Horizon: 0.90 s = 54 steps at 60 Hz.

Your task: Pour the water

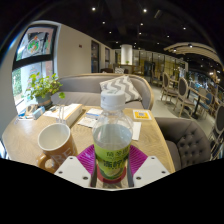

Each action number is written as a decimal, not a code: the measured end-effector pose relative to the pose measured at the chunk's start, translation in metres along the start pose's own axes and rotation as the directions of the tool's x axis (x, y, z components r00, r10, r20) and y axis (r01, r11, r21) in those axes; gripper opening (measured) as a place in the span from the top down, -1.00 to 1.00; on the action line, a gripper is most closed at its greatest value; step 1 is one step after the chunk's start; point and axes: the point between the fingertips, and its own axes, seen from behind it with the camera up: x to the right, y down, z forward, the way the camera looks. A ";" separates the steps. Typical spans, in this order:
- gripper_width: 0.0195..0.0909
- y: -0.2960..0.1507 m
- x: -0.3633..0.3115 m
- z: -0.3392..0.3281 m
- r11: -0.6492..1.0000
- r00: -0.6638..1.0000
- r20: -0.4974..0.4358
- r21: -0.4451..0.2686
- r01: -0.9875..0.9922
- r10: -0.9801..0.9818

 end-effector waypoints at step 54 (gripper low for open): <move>-0.85 -0.005 -0.063 -0.233 0.973 0.974 -0.221 -0.203 -0.105 0.058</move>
